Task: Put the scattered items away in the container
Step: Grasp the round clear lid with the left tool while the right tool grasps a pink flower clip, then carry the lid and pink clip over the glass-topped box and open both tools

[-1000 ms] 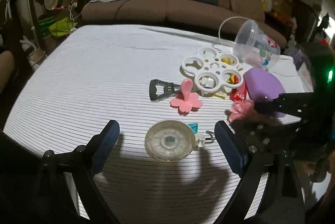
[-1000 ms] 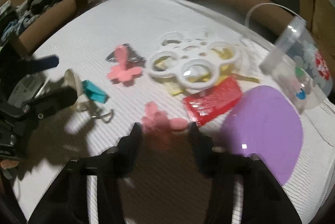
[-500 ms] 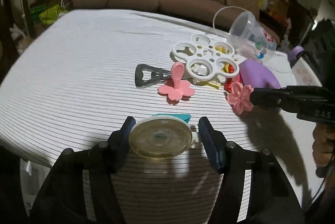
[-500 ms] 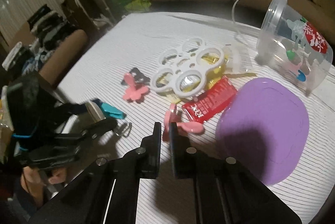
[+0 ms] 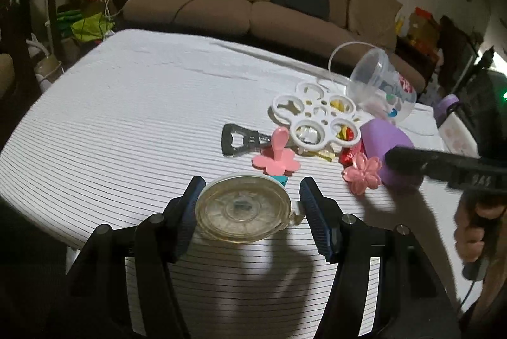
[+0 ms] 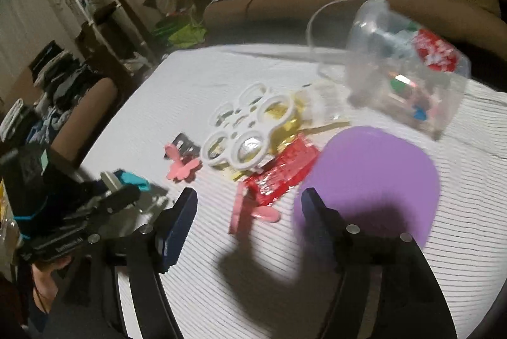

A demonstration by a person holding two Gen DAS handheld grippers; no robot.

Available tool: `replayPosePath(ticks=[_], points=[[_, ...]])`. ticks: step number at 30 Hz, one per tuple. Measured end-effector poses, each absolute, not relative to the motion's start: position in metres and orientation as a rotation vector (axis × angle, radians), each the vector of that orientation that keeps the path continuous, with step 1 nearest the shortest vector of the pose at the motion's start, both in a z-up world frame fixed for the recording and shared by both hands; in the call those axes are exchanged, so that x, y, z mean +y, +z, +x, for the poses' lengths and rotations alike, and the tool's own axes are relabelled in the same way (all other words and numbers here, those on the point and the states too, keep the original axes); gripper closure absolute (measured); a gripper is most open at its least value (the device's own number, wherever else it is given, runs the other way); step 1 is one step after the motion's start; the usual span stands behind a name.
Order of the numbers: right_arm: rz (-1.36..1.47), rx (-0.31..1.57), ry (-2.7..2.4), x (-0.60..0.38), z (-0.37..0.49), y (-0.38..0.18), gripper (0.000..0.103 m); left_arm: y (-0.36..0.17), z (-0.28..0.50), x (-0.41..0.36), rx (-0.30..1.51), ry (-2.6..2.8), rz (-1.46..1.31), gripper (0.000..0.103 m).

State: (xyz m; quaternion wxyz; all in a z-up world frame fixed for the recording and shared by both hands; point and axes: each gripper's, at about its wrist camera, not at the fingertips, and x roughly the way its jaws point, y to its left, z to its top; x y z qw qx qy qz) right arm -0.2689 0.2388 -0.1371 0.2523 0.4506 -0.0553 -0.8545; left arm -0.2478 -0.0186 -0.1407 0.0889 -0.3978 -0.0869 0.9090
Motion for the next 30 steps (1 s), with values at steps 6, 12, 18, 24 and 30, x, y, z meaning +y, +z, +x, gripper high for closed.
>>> replayPosePath(ticks=[6, 12, 18, 24, 30], points=[[1.298, -0.046, -2.319, 0.213, -0.275, -0.163, 0.032, -0.116, -0.240, -0.016, -0.240, 2.740, -1.120, 0.045], [1.268, 0.144, -2.424, 0.200, -0.270, -0.169, 0.030, -0.078, -0.225, -0.010, -0.199, 2.796, -1.019, 0.045], [1.337, 0.219, -2.394, 0.199, -0.269, -0.165, 0.093, -0.037, -0.205, -0.011, -0.191, 2.850, -0.899, 0.045], [1.317, 0.031, -2.347, 0.217, -0.267, -0.145, 0.099, -0.011, -0.191, -0.016, -0.188, 2.891, -0.824, 0.045], [1.079, -0.255, -2.325, 0.238, -0.245, -0.083, 0.099, 0.011, -0.176, -0.026, -0.215, 2.923, -0.777, 0.045]])
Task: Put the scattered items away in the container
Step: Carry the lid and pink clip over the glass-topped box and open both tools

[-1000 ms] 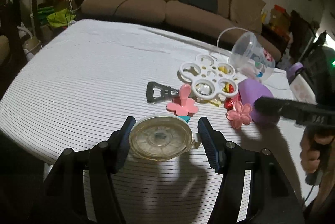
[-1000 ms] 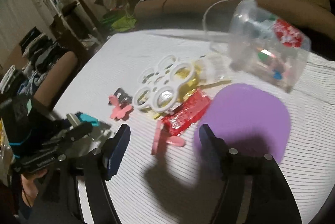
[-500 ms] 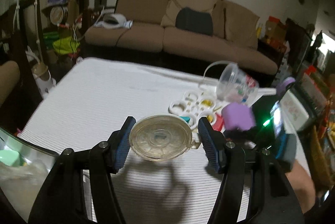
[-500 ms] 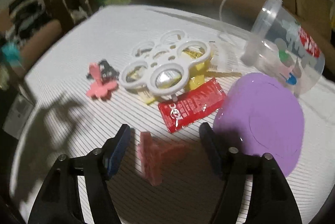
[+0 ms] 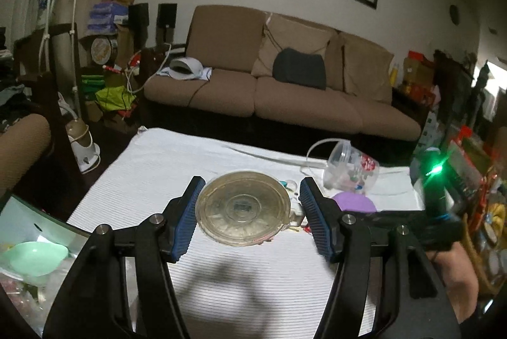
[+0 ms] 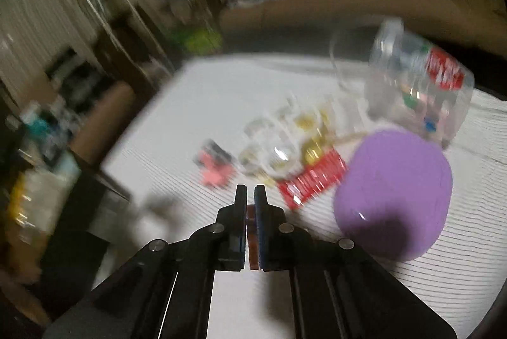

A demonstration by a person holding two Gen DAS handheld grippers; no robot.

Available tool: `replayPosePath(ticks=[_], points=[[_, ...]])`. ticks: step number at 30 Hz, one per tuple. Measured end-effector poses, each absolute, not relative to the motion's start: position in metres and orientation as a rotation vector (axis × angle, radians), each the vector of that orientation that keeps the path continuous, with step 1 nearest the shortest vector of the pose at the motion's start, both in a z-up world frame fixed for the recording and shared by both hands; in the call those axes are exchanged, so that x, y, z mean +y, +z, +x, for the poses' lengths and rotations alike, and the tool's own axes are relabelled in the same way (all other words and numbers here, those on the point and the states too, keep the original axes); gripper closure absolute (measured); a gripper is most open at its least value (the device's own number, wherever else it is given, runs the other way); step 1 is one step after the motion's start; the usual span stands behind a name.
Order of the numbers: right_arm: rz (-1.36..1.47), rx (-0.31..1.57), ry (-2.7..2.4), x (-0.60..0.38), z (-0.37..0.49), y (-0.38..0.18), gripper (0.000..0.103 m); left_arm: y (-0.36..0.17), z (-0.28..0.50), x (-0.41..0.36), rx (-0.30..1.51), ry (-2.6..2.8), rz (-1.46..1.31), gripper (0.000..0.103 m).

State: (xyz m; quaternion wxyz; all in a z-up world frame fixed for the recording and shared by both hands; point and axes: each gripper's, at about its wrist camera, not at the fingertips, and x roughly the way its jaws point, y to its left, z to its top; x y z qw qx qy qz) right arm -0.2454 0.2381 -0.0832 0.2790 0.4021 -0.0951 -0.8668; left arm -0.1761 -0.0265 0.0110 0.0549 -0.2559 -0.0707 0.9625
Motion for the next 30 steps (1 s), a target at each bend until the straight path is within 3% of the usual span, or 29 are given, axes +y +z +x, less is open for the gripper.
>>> replayPosePath(ticks=[10, 21, 25, 30], points=[[0.850, -0.113, -2.435, 0.208, -0.191, 0.001, 0.099, 0.044, -0.146, -0.037, -0.112, 3.096, -0.786, 0.045], [0.663, -0.066, -2.182, 0.090, -0.140, 0.061, 0.099, 0.081, -0.080, -0.113, -0.092, 3.419, -0.874, 0.045], [0.663, 0.093, -2.137, 0.049, -0.122, 0.073, 0.099, 0.084, -0.058, -0.151, -0.261, 3.548, -0.840, 0.045], [0.674, 0.245, -2.149, 0.039, -0.099, 0.093, 0.100, 0.071, -0.056, -0.171, -0.220, 3.568, -0.971, 0.045]])
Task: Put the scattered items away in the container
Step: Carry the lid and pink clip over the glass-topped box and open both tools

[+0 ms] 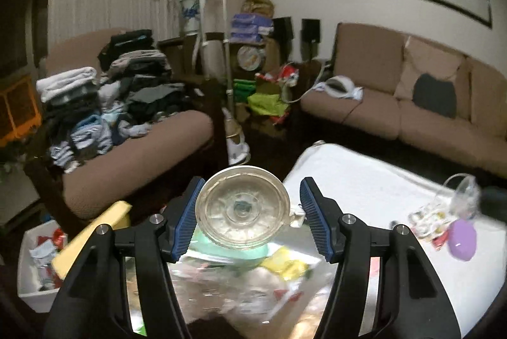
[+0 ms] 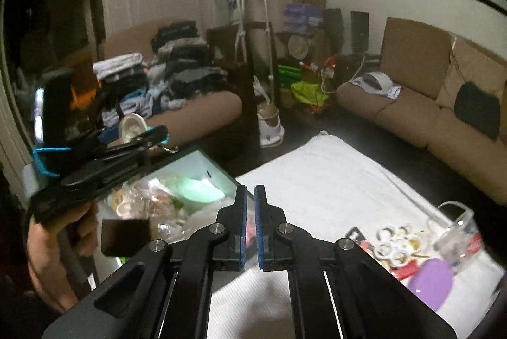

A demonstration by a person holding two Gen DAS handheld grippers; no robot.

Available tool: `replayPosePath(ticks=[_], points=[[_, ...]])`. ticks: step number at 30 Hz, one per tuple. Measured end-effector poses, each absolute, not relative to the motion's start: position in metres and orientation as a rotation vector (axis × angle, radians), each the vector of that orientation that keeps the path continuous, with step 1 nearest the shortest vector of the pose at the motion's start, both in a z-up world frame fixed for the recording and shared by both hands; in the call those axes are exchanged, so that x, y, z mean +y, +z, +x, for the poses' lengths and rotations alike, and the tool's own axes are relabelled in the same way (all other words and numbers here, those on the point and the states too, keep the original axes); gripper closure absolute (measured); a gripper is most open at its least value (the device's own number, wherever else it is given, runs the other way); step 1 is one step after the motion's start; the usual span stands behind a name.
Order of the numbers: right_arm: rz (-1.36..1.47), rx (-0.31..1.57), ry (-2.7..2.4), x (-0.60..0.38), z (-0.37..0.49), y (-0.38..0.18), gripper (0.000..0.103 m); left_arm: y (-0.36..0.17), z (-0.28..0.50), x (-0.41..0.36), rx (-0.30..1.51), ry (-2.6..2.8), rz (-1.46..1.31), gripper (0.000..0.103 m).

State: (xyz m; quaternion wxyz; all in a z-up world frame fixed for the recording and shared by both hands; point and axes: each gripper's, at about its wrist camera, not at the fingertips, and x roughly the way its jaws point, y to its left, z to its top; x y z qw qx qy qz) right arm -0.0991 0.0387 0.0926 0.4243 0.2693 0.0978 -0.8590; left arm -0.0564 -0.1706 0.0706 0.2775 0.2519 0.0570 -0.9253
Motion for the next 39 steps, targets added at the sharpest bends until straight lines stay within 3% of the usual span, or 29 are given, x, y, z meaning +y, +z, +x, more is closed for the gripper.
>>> replayPosePath(ticks=[4, 10, 12, 14, 16, 18, 22, 24, 25, 28, 32, 39], points=[[0.626, 0.234, -2.137, 0.027, -0.089, 0.109, 0.100, 0.071, -0.034, -0.199, 0.267, -2.446, 0.635, 0.045], [0.694, 0.265, -2.169, 0.021, -0.106, 0.081, 0.097, 0.049, -0.045, -0.212, 0.261, -2.405, 0.756, 0.045], [0.780, 0.245, -2.229, 0.027, -0.140, 0.050, 0.085, 0.044, -0.051, -0.215, 0.251, -2.389, 0.781, 0.045], [0.891, 0.264, -2.279, 0.031, -0.174, 0.000, 0.049, 0.041, -0.053, -0.218, 0.257, -2.374, 0.789, 0.045], [1.049, 0.342, -2.253, 0.027, -0.193, -0.051, 0.038, 0.039, -0.055, -0.224, 0.268, -2.360, 0.787, 0.045], [1.197, 0.473, -2.206, 0.017, -0.203, -0.111, 0.038, 0.036, -0.055, -0.227, 0.273, -2.343, 0.795, 0.045], [1.234, 0.586, -2.175, 0.006, -0.203, -0.168, 0.039, 0.032, -0.054, -0.236, 0.256, -2.286, 0.795, 0.045], [1.200, 0.533, -2.190, 0.006, -0.204, -0.177, 0.047, 0.031, -0.052, -0.240, 0.261, -2.271, 0.793, 0.045], [1.194, 0.482, -2.200, 0.008, -0.206, -0.179, 0.066, 0.031, -0.051, -0.242, 0.267, -2.271, 0.790, 0.045], [1.220, 0.314, -2.213, 0.014, -0.215, -0.177, 0.066, 0.028, -0.050, -0.246, 0.273, -2.261, 0.793, 0.045], [1.161, 0.232, -2.238, 0.022, -0.211, -0.140, 0.067, 0.025, -0.051, -0.250, 0.272, -2.245, 0.799, 0.045], [0.765, 0.035, -2.229, 0.015, -0.156, 0.000, 0.066, 0.017, -0.058, -0.255, 0.275, -2.232, 0.836, 0.045]])
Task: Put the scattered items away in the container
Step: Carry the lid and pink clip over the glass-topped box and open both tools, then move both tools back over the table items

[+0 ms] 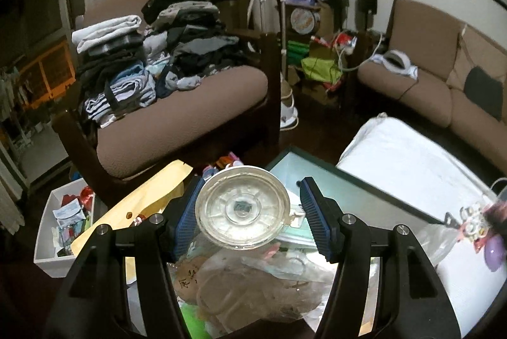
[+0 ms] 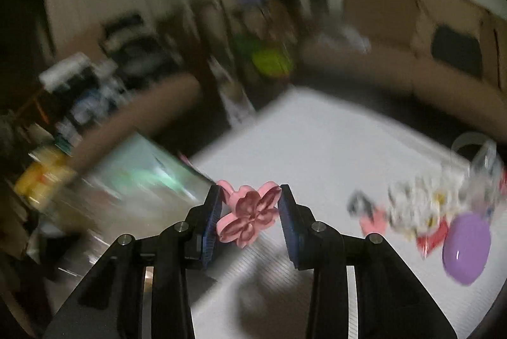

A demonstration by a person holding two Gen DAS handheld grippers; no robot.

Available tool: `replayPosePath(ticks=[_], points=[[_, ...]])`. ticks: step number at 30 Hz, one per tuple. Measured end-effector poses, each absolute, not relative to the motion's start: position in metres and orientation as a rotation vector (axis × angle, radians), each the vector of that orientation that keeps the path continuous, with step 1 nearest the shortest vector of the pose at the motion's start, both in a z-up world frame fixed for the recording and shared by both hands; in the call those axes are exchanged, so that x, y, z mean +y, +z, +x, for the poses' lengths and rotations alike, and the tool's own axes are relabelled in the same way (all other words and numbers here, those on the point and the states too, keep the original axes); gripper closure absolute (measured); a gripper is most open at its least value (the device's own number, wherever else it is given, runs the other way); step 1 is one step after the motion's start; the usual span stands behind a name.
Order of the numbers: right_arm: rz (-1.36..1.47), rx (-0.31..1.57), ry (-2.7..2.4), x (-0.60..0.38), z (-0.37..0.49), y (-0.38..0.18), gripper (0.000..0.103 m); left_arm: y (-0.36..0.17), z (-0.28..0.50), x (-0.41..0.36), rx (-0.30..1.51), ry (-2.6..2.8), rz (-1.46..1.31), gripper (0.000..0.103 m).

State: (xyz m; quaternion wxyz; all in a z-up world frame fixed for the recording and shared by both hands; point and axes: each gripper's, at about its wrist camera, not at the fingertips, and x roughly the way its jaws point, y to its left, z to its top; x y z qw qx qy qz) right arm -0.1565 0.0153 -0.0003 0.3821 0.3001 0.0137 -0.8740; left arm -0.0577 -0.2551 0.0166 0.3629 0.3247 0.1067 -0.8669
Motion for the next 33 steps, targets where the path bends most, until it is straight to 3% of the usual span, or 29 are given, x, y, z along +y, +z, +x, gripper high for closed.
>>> replayPosePath(ticks=[5, 15, 16, 17, 18, 19, 20, 28, 33], points=[[0.694, 0.010, -2.092, -0.026, -0.131, 0.038, 0.066, 0.018, -0.054, -0.257, 0.291, -2.222, 0.811, 0.045], [0.845, 0.023, -1.908, -0.089, -0.129, 0.003, 0.065, 0.012, -0.052, -0.265, 0.332, -2.204, 0.830, 0.044], [0.870, -0.013, -1.888, -0.089, -0.133, 0.002, 0.062, 0.013, -0.052, -0.264, 0.334, -2.204, 0.827, 0.044], [0.890, -0.067, -1.862, -0.084, -0.138, 0.002, 0.051, 0.015, -0.051, -0.263, 0.328, -2.197, 0.815, 0.038], [0.896, -0.127, -1.841, -0.079, -0.143, 0.001, 0.042, 0.016, -0.051, -0.263, 0.326, -2.179, 0.805, 0.018], [0.897, -0.161, -1.838, -0.075, -0.148, 0.002, 0.023, 0.018, -0.049, -0.263, 0.327, -2.152, 0.792, 0.009], [0.892, -0.185, -1.851, -0.069, -0.151, 0.004, 0.013, 0.021, -0.047, -0.262, 0.324, -2.132, 0.766, 0.002], [0.828, -0.176, -1.976, -0.002, -0.168, 0.016, 0.010, 0.036, -0.040, -0.257, 0.413, -2.181, 0.680, 0.002], [0.769, -0.114, -2.326, 0.091, -0.192, 0.017, 0.010, 0.064, -0.066, -0.174, 0.361, -2.586, 0.665, 0.000]])
